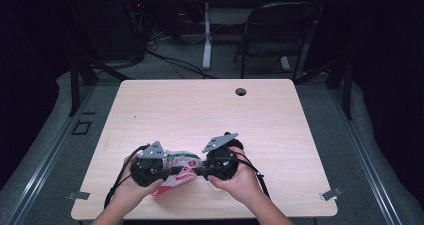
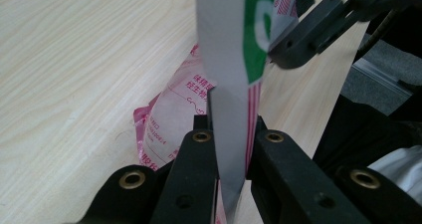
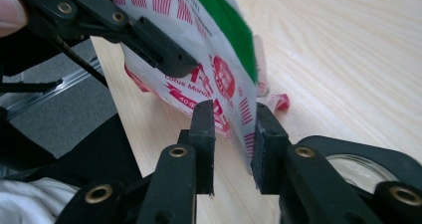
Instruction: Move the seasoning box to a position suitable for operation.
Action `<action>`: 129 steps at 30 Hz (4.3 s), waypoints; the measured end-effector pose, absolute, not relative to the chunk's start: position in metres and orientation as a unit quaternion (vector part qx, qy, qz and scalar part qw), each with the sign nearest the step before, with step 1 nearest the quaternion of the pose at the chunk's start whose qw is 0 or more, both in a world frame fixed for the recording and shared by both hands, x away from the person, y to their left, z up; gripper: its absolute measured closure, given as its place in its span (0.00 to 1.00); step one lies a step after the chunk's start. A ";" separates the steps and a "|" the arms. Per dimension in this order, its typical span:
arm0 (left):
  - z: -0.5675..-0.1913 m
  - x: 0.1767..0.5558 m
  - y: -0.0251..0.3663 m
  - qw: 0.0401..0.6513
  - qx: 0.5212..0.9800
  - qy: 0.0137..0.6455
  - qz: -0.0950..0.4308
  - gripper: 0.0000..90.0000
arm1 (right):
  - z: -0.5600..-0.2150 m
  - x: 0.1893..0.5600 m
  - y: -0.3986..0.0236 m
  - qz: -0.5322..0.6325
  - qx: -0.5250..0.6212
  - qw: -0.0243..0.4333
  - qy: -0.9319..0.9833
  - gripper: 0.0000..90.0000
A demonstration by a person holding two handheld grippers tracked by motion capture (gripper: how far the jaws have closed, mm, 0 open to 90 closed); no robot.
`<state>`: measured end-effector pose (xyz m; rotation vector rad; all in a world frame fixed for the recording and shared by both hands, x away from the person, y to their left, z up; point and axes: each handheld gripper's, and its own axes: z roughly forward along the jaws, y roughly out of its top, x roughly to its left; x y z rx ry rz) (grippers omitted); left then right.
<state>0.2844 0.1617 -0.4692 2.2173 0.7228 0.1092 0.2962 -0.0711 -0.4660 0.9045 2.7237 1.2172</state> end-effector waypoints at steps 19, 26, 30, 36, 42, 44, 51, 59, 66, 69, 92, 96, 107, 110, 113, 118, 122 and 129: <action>-0.472 0.285 0.158 0.383 0.879 0.281 0.046 1.00 | -0.486 0.304 -0.054 0.362 0.285 -0.007 0.888 1.00; -0.467 0.285 0.158 0.390 0.878 0.275 0.051 1.00 | -0.482 0.303 -0.054 0.368 0.286 0.011 0.885 1.00; -0.462 0.285 0.158 0.391 0.877 0.272 0.061 1.00 | -0.476 0.303 -0.054 0.369 0.281 0.023 0.886 1.00; -0.459 0.282 0.157 0.398 0.875 0.268 0.070 1.00 | -0.469 0.299 -0.055 0.372 0.277 0.036 0.885 1.00; -0.464 0.282 0.162 0.402 0.872 0.271 0.059 0.97 | -0.471 0.297 -0.053 0.371 0.273 0.033 0.887 1.00; -0.467 0.280 0.163 0.402 0.872 0.272 0.061 0.92 | -0.471 0.295 -0.051 0.367 0.269 0.033 0.890 1.00; -0.479 0.274 0.171 0.410 0.868 0.270 0.079 0.76 | -0.473 0.291 -0.044 0.361 0.253 0.035 0.897 1.00; -0.493 0.268 0.181 0.423 0.857 0.279 0.096 0.53 | -0.472 0.290 -0.044 0.360 0.254 0.038 0.897 1.00; -0.511 0.269 0.190 0.431 0.843 0.316 0.062 0.50 | -0.474 0.288 -0.042 0.365 0.255 0.035 0.895 1.00; -0.518 0.269 0.191 0.431 0.842 0.320 0.049 0.50 | -0.475 0.288 -0.043 0.362 0.253 0.035 0.896 1.00; -0.567 0.273 0.180 0.405 0.851 0.330 0.042 0.38 | -0.477 0.285 -0.046 0.361 0.253 0.031 0.897 1.00; -0.571 0.275 0.179 0.401 0.854 0.327 0.045 0.38 | -0.478 0.284 -0.046 0.363 0.253 0.031 0.896 1.00; -0.581 0.275 0.176 0.390 0.860 0.326 0.047 0.39 | -0.478 0.284 -0.046 0.363 0.254 0.031 0.896 1.00; -0.583 0.274 0.176 0.389 0.861 0.324 0.052 0.40 | -0.478 0.284 -0.046 0.364 0.253 0.032 0.896 1.00; -0.583 0.274 0.176 0.388 0.860 0.325 0.060 0.43 | -0.478 0.284 -0.046 0.364 0.254 0.031 0.896 1.00; -0.584 0.273 0.175 0.387 0.863 0.319 0.072 0.47 | -0.478 0.284 -0.046 0.365 0.254 0.030 0.895 1.00; -0.584 0.273 0.175 0.386 0.863 0.315 0.077 0.51 | -0.478 0.284 -0.046 0.367 0.255 0.030 0.894 1.00; -0.584 0.272 0.173 0.379 0.865 0.315 0.096 0.58 | -0.478 0.284 -0.046 0.366 0.255 0.030 0.894 1.00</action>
